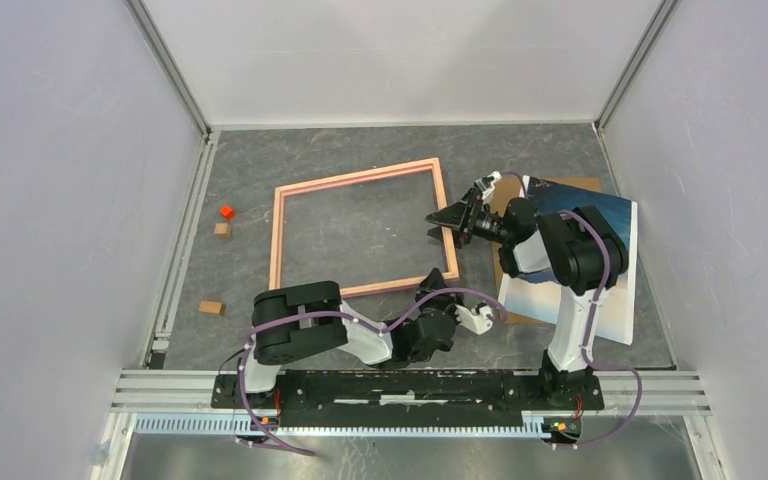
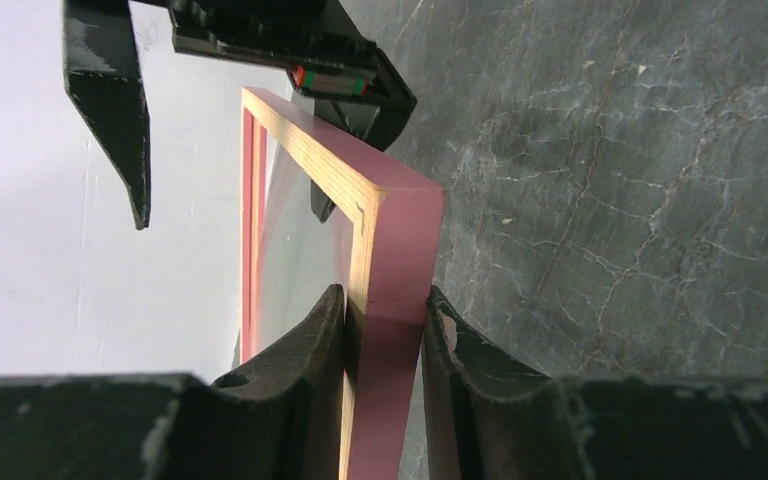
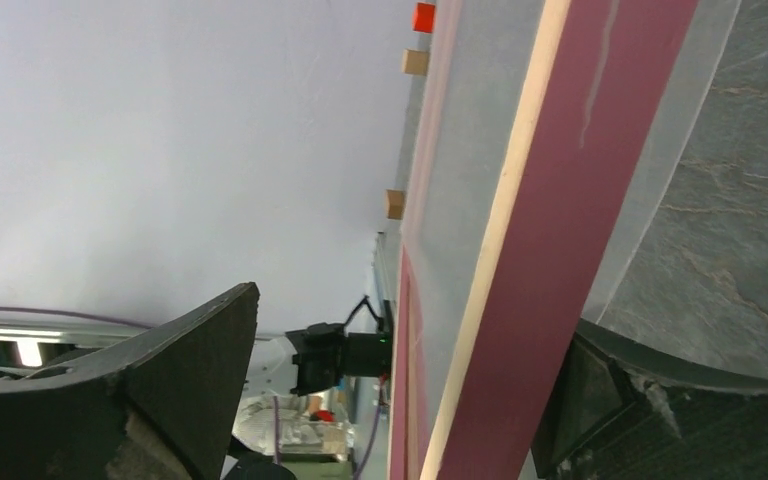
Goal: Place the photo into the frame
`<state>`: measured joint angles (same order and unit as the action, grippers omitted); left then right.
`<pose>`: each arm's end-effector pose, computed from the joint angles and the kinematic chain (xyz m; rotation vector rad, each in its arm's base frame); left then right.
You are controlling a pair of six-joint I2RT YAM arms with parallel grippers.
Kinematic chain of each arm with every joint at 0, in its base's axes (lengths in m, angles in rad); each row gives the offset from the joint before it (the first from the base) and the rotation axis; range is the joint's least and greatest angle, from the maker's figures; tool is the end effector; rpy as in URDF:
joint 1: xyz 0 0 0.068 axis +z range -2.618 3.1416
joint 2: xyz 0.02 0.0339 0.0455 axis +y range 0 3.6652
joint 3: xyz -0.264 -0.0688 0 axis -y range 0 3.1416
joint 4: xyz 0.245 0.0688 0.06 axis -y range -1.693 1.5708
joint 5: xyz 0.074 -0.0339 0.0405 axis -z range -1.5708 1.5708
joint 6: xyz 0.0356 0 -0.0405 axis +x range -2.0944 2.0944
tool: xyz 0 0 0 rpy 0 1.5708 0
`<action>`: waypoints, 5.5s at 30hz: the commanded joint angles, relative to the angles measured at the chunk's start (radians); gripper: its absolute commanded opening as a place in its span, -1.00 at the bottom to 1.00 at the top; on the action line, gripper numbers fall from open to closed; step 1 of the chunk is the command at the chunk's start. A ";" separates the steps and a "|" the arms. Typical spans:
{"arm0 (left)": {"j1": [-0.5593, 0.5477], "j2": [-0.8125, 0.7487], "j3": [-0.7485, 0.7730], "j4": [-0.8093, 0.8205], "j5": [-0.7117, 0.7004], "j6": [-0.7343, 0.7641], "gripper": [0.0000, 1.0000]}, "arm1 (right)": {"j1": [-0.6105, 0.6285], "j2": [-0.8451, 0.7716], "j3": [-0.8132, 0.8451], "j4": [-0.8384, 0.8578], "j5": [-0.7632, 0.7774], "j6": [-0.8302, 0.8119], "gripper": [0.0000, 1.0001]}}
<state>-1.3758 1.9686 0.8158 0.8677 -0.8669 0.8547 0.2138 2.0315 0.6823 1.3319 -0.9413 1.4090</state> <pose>0.0983 -0.3574 0.1300 1.2491 1.2587 0.4260 0.3307 0.1013 0.1225 0.2659 1.9736 1.8935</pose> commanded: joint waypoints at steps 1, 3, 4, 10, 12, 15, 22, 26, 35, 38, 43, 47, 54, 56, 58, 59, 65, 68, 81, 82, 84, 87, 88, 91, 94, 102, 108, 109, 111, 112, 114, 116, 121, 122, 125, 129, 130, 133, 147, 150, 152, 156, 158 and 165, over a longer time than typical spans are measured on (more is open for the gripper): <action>-0.004 -0.026 0.019 0.055 -0.033 -0.196 -0.63 | -0.049 -0.167 0.010 -0.328 0.035 -0.349 0.96; -0.004 -0.050 0.000 0.093 -0.044 -0.203 -0.67 | -0.073 -0.234 0.052 -0.622 0.091 -0.570 0.96; -0.004 -0.056 -0.005 0.105 -0.047 -0.207 -0.68 | -0.088 -0.256 0.070 -0.697 0.110 -0.639 0.96; -0.005 -0.113 -0.030 0.182 -0.092 -0.191 -0.78 | -0.155 -0.278 0.050 -0.757 0.125 -0.651 0.96; -0.005 -0.159 -0.046 0.149 -0.077 -0.230 -0.77 | -0.156 -0.278 0.045 -0.752 0.132 -0.629 0.96; -0.004 -0.226 -0.069 0.093 -0.044 -0.290 -0.77 | -0.150 -0.294 0.021 -0.691 0.142 -0.558 0.96; -0.005 -0.281 -0.057 0.028 -0.037 -0.327 -0.77 | -0.064 -0.218 -0.052 -0.164 0.089 -0.143 0.96; -0.005 -0.334 -0.066 0.008 -0.038 -0.358 -0.76 | -0.045 -0.132 -0.096 0.218 0.112 0.138 0.96; -0.003 -0.404 -0.079 -0.033 -0.021 -0.384 -0.76 | -0.052 -0.162 -0.130 0.340 0.122 0.182 0.96; -0.003 -0.437 -0.090 -0.054 -0.010 -0.408 -0.76 | -0.064 -0.198 -0.140 0.317 0.119 0.151 0.96; -0.002 -0.489 -0.096 -0.107 0.002 -0.426 -0.76 | -0.060 -0.296 -0.139 0.115 0.107 0.022 0.96; -0.002 -0.516 -0.093 -0.140 0.012 -0.444 -0.75 | -0.032 -0.363 -0.122 -0.143 0.152 -0.157 0.96; -0.003 -0.526 -0.090 -0.150 0.018 -0.460 -0.75 | 0.044 -0.368 -0.066 -0.236 0.171 -0.206 0.96; -0.002 -0.535 -0.096 -0.152 0.020 -0.460 -0.75 | 0.063 -0.372 -0.053 -0.253 0.176 -0.220 0.96; -0.003 -0.544 -0.102 -0.154 0.020 -0.461 -0.75 | 0.078 -0.382 -0.042 -0.295 0.189 -0.246 0.96; -0.004 -0.548 -0.104 -0.157 0.021 -0.462 -0.75 | 0.088 -0.389 -0.035 -0.327 0.198 -0.262 0.96; -0.003 -0.551 -0.101 -0.168 0.038 -0.458 -0.75 | 0.143 -0.375 -0.015 -0.394 0.227 -0.283 0.96; -0.003 -0.532 -0.094 -0.167 0.050 -0.453 -0.75 | 0.166 -0.343 0.014 -0.388 0.211 -0.265 0.96; -0.003 -0.410 -0.093 -0.117 0.098 -0.458 -0.63 | 0.187 -0.214 0.040 -0.045 0.101 -0.028 0.81; -0.002 -0.403 -0.093 -0.117 0.102 -0.464 -0.61 | 0.182 -0.215 0.039 -0.039 0.099 -0.029 0.78; -0.002 -0.395 -0.094 -0.114 0.103 -0.474 -0.48 | 0.170 -0.217 0.031 -0.041 0.099 -0.042 0.74; -0.002 -0.397 -0.095 -0.153 0.113 -0.514 -0.15 | 0.144 -0.207 0.007 0.025 0.092 -0.017 0.67; -0.001 -0.402 -0.089 -0.181 0.133 -0.534 0.05 | 0.136 -0.201 0.002 0.049 0.086 -0.001 0.64; 0.009 -0.414 -0.051 -0.345 0.235 -0.646 0.67 | 0.118 -0.173 -0.001 0.112 0.071 0.030 0.55; 0.011 -0.433 -0.001 -0.509 0.342 -0.748 0.94 | 0.116 -0.135 0.006 0.172 0.065 0.063 0.47; 0.112 -0.666 0.069 -0.857 0.733 -1.046 1.00 | 0.117 -0.087 0.014 0.226 0.052 0.090 0.39; 0.478 -0.910 0.112 -1.006 1.114 -1.311 1.00 | 0.116 -0.074 0.012 0.232 0.045 0.084 0.43; 0.532 -0.937 0.140 -1.051 1.110 -1.333 1.00 | 0.117 -0.072 0.014 0.233 0.045 0.086 0.43; 0.637 -0.970 0.184 -1.092 1.176 -1.360 1.00 | 0.117 -0.063 0.018 0.234 0.044 0.086 0.44; 0.678 -0.988 0.205 -1.117 1.189 -1.368 1.00 | 0.117 -0.058 0.019 0.234 0.044 0.086 0.44; 0.739 -1.003 0.263 -1.234 1.052 -1.376 1.00 | 0.117 -0.054 0.020 0.237 0.041 0.090 0.44; 0.801 -0.995 0.324 -1.395 0.833 -1.390 1.00 | 0.115 -0.053 0.019 0.242 0.041 0.090 0.43; 1.094 -0.956 0.252 -1.500 0.673 -1.531 1.00 | 0.110 -0.042 0.026 0.271 0.044 0.092 0.49; 1.151 -0.951 0.213 -1.474 0.702 -1.548 1.00 | 0.109 -0.038 0.027 0.281 0.044 0.094 0.53; 1.301 -0.913 0.096 -1.391 0.740 -1.611 1.00 | 0.108 -0.026 0.026 0.302 0.057 0.095 0.60; 1.374 -0.874 -0.019 -1.270 0.710 -1.630 1.00 | 0.107 -0.015 0.023 0.358 0.065 0.114 0.47; 1.401 -0.859 -0.022 -1.270 0.668 -1.626 1.00 | 0.108 -0.014 0.025 0.370 0.065 0.117 0.42; 1.418 -0.811 -0.015 -1.236 0.645 -1.568 1.00 | 0.107 -0.009 0.029 0.422 0.059 0.141 0.31; 1.496 -0.677 0.016 -1.218 0.820 -1.439 1.00 | 0.090 -0.025 -0.004 0.376 0.049 0.098 0.44; 1.497 -0.681 0.006 -1.215 0.825 -1.421 1.00 | 0.081 -0.071 -0.022 0.193 0.058 -0.047 0.54; 1.496 -0.679 -0.001 -1.214 0.842 -1.413 1.00 | 0.081 -0.073 -0.020 0.158 0.062 -0.069 0.56; 1.497 -0.672 -0.011 -1.212 0.842 -1.410 1.00 | 0.081 -0.053 -0.020 0.227 0.062 -0.026 0.38; 1.497 -0.674 -0.016 -1.204 0.842 -1.409 1.00 | 0.081 -0.045 -0.019 0.263 0.058 0.000 0.00; 1.496 -0.672 -0.011 -1.202 0.846 -1.392 1.00 | 0.067 -0.058 -0.041 0.196 0.074 -0.052 0.41</action>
<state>0.1184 1.2957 0.8028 -0.3771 -0.0402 -0.5884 0.2955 2.0083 0.6537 1.4578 -0.8845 1.4132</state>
